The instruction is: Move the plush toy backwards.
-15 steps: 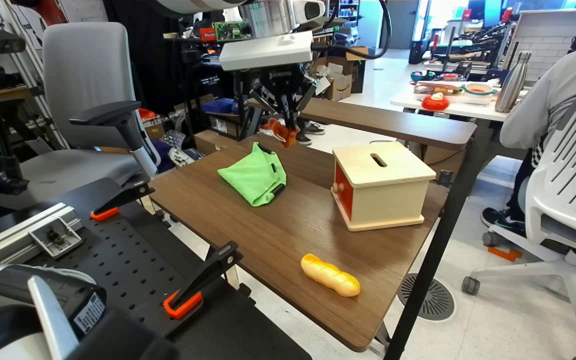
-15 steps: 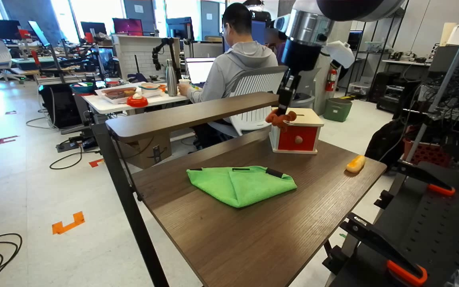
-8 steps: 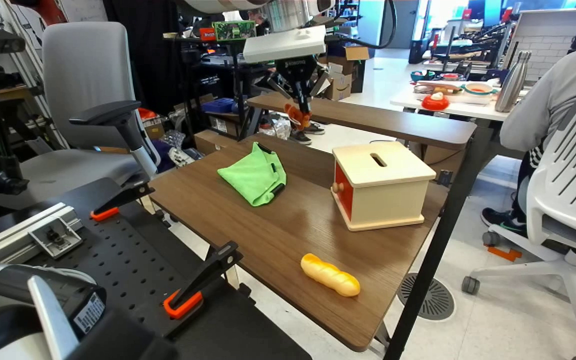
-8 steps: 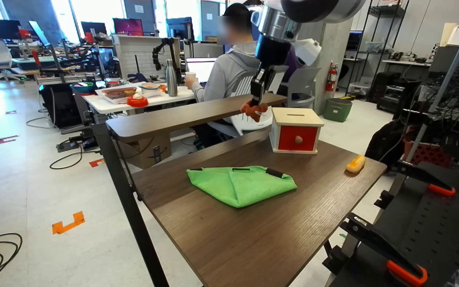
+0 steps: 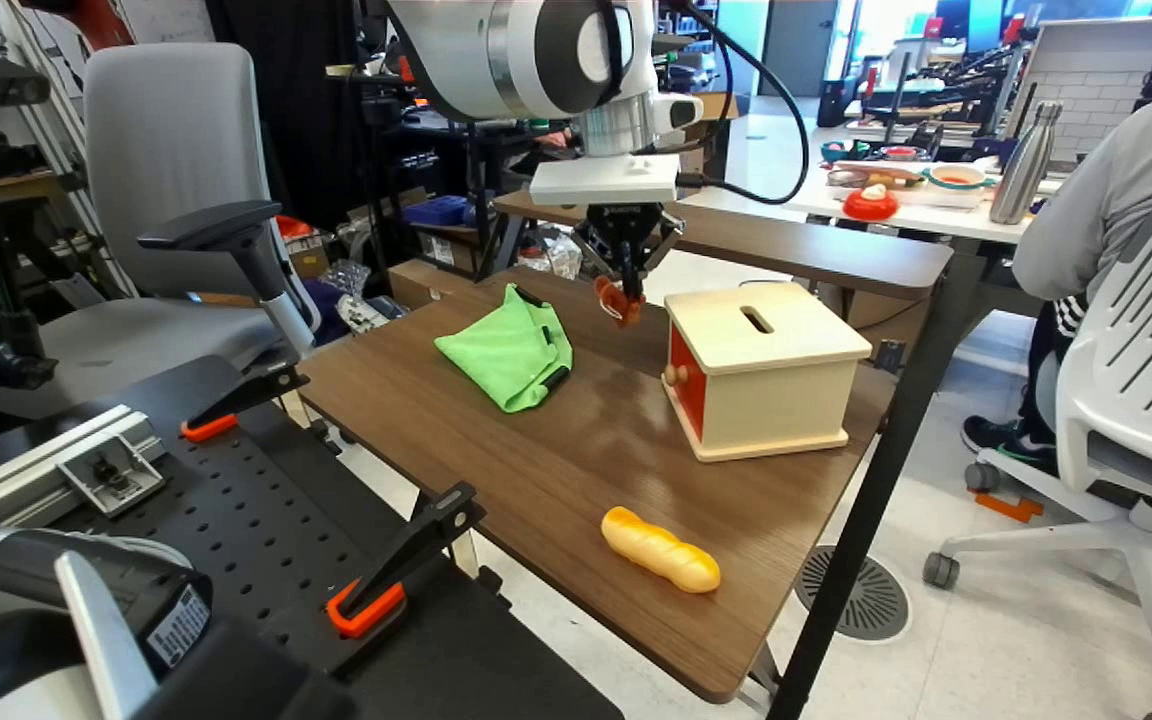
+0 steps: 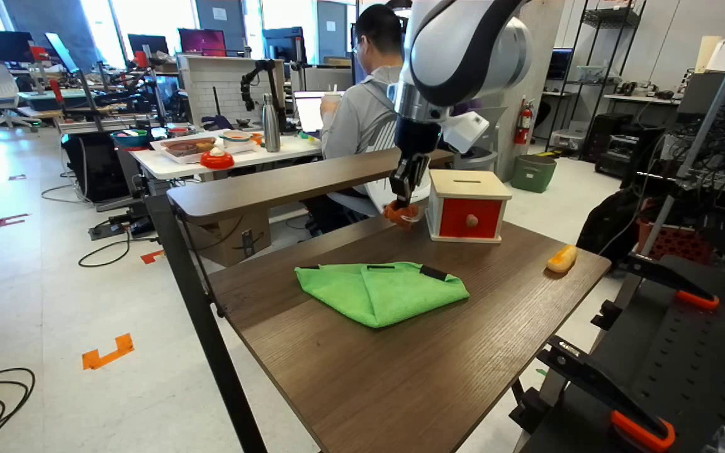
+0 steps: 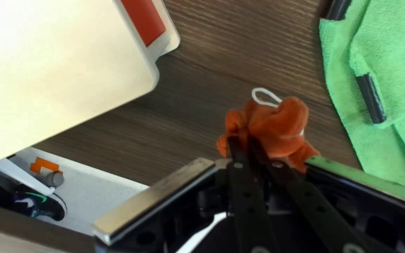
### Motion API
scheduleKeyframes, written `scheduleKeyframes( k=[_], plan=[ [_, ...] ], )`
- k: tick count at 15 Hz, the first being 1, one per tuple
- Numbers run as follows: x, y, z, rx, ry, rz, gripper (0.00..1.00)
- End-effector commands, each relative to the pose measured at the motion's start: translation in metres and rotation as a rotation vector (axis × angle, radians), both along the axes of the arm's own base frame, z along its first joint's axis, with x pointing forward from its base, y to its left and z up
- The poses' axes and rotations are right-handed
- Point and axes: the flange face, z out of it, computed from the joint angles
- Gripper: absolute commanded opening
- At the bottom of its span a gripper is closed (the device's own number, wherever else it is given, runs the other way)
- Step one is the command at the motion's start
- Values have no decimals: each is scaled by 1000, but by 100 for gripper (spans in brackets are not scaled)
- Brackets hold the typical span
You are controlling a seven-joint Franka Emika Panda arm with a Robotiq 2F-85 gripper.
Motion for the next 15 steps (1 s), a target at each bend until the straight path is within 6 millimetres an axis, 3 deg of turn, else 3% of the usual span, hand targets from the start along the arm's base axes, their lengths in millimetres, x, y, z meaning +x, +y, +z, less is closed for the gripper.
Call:
scheduleKeyframes(
  k=[1,5,6,7,10,15],
  plan=[
    [18,5,-22,-37,24,-25,2],
    [27,10,-41,-40,37,-56,2],
    [28,11,-44,-42,47,-63,32],
    [28,11,-47,-45,61,-67,33],
    [28,13,-44,-44,75,-67,55],
    [17,18,-18,-29,66,-77,90]
  ],
)
